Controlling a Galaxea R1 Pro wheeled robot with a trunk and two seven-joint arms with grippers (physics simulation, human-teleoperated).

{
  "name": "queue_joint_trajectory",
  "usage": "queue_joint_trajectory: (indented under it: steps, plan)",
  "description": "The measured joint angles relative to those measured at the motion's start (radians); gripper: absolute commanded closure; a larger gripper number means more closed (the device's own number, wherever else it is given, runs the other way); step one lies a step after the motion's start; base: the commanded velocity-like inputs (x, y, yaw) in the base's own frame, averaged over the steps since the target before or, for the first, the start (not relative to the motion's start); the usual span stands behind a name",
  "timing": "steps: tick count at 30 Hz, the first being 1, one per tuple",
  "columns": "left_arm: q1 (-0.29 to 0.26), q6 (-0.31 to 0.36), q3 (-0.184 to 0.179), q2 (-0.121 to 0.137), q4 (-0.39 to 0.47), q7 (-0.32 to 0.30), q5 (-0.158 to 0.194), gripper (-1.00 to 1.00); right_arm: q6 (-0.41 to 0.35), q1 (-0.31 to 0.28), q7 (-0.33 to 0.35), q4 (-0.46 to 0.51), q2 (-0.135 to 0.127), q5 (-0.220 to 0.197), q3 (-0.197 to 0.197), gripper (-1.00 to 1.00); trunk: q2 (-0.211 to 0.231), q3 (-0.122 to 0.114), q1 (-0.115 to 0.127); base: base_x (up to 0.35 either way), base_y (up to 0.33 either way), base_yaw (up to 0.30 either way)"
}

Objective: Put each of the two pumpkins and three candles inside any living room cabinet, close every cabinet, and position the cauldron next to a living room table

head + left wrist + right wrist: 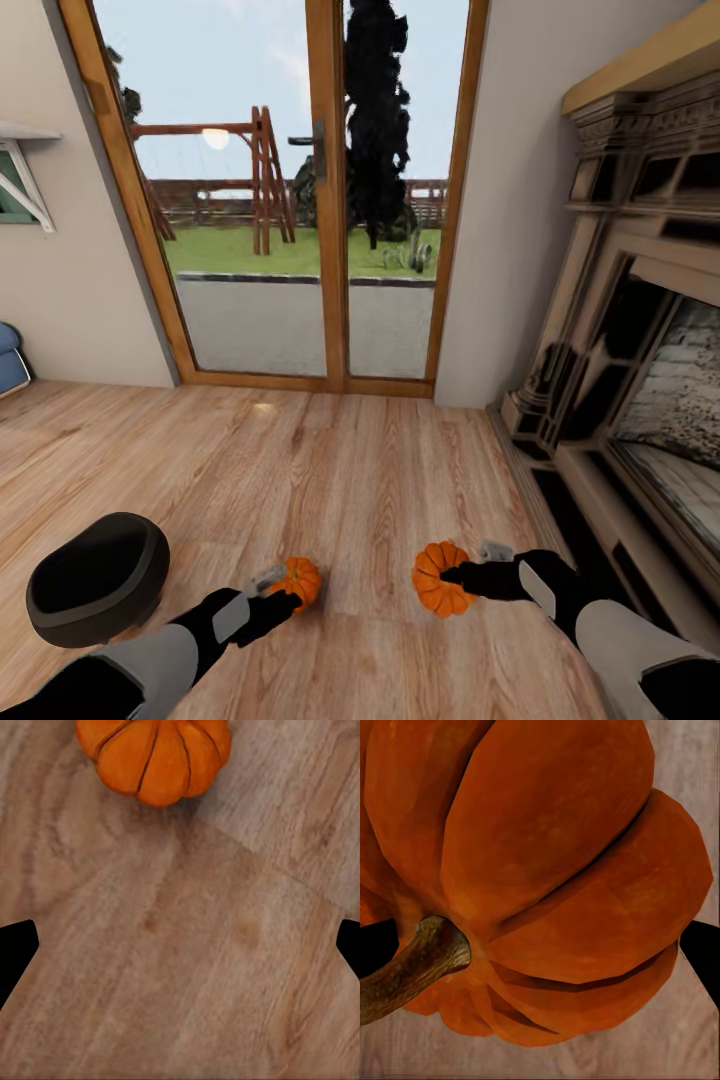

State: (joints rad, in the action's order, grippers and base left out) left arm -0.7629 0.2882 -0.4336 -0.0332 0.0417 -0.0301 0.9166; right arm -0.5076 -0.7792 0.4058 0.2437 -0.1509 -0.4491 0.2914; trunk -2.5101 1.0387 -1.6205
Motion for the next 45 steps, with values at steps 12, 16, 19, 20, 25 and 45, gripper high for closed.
queue_joint_trajectory:
  steps: [12, 16, 19, 20, 25, 45]
  plan:
    - [-0.104, 0.013, 0.001, 0.036, 0.005, 0.003, 0.051, -1.00, -0.173, -0.234, 0.000, 0.005, 0.030, 0.003, 0.004, 1.00, 0.000, 0.000, 0.000, 0.000, 0.000, 0.000]
    - [-0.119, 0.013, 0.002, 0.041, 0.008, -0.002, 0.061, -1.00, -0.206, -0.270, 0.001, 0.007, 0.034, -0.015, -0.007, 1.00, 0.000, 0.000, 0.000, 0.000, 0.000, 0.000]
    - [-0.138, 0.014, 0.002, 0.048, 0.022, -0.005, 0.063, -1.00, -0.210, -0.274, 0.003, 0.008, 0.035, -0.016, -0.023, 1.00, 0.000, 0.000, 0.000, 0.000, 0.000, 0.000]
    - [-0.145, 0.015, 0.002, 0.054, 0.030, -0.007, 0.063, -1.00, -0.210, -0.275, 0.004, 0.008, 0.035, -0.012, -0.030, 1.00, 0.000, 0.000, 0.000, 0.000, 0.000, 0.000]
    - [-0.156, 0.017, 0.002, 0.067, 0.043, -0.025, 0.067, -1.00, -0.212, -0.277, 0.002, 0.018, 0.055, -0.015, -0.048, 1.00, 0.000, 0.000, 0.000, 0.000, 0.000, 0.000]
    - [-0.159, 0.109, -0.003, 0.070, 0.085, -0.041, 0.083, -1.00, -0.312, -0.277, 0.003, 0.380, 0.076, -0.009, -0.219, 1.00, 0.000, 0.008, -0.001, 0.000, 0.000, 0.000]
